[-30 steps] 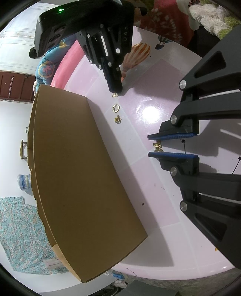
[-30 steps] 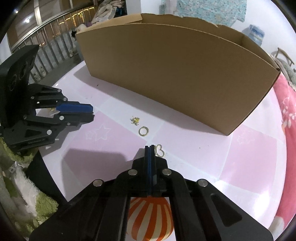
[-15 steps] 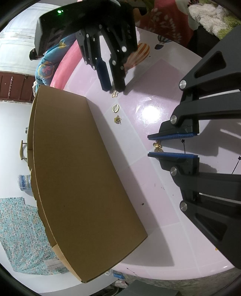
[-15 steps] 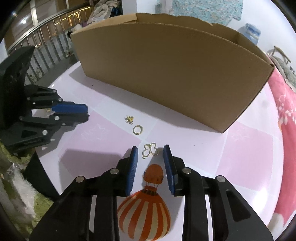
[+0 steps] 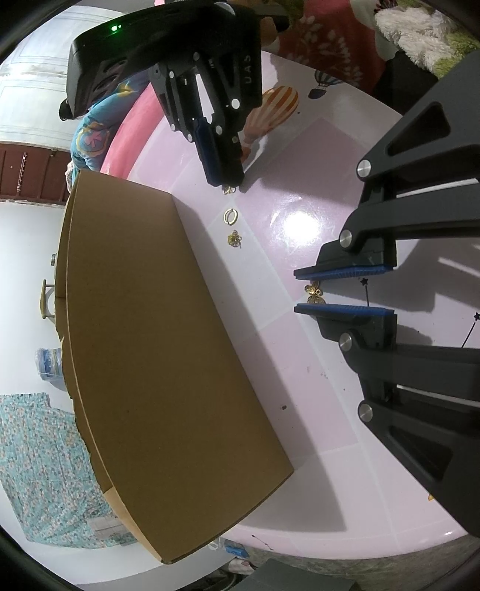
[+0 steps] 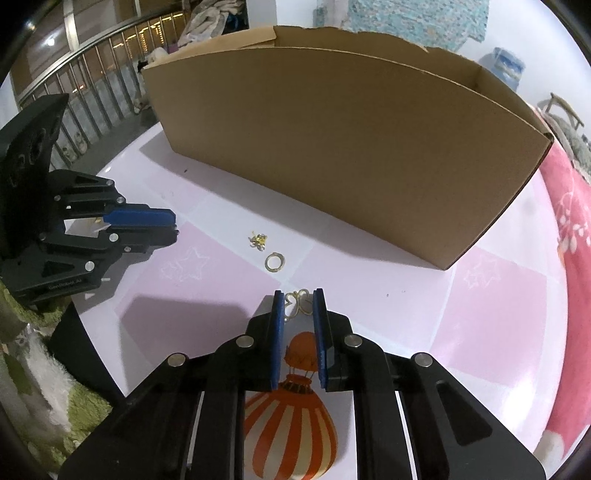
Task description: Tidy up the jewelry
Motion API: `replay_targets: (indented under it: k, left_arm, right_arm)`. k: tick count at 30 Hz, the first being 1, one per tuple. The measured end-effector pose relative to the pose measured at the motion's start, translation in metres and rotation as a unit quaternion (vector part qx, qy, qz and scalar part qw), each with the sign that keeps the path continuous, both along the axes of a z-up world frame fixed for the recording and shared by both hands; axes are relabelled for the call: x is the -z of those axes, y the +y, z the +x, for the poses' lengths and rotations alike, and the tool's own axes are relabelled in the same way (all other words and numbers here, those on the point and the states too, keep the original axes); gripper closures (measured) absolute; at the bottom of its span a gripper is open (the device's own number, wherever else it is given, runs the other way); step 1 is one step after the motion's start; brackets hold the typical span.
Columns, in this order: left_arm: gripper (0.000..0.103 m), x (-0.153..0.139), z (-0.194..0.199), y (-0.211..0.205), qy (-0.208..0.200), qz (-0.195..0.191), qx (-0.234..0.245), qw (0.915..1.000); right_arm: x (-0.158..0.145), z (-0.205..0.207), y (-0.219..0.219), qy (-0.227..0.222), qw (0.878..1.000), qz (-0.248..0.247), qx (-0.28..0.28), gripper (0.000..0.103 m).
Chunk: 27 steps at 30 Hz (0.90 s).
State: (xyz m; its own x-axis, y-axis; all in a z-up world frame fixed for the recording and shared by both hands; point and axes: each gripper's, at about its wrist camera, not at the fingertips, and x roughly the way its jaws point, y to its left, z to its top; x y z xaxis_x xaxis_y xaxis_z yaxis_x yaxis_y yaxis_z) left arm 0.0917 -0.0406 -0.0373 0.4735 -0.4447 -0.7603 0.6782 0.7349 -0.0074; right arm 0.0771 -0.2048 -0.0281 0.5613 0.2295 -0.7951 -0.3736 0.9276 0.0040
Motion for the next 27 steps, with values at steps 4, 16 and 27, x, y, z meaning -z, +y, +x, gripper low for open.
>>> replay_targets:
  k: [4, 16, 27]
  left_arm:
    - [0.091, 0.001, -0.001, 0.001, 0.000, -0.001, 0.001, 1.0000]
    - [0.091, -0.007, -0.016, 0.006, -0.010, -0.005, 0.015, 0.9998]
    - [0.071, -0.004, -0.003, -0.004, 0.015, 0.008, -0.008, 0.9998]
  right_arm:
    - [-0.007, -0.004, -0.008, -0.007, 1.000, 0.004, 0.001, 0.090]
    - [-0.034, -0.024, -0.016, -0.047, 0.999, 0.015, 0.015, 0.090]
    - [-0.034, -0.039, -0.009, -0.059, 0.997, 0.031, 0.027, 0.090]
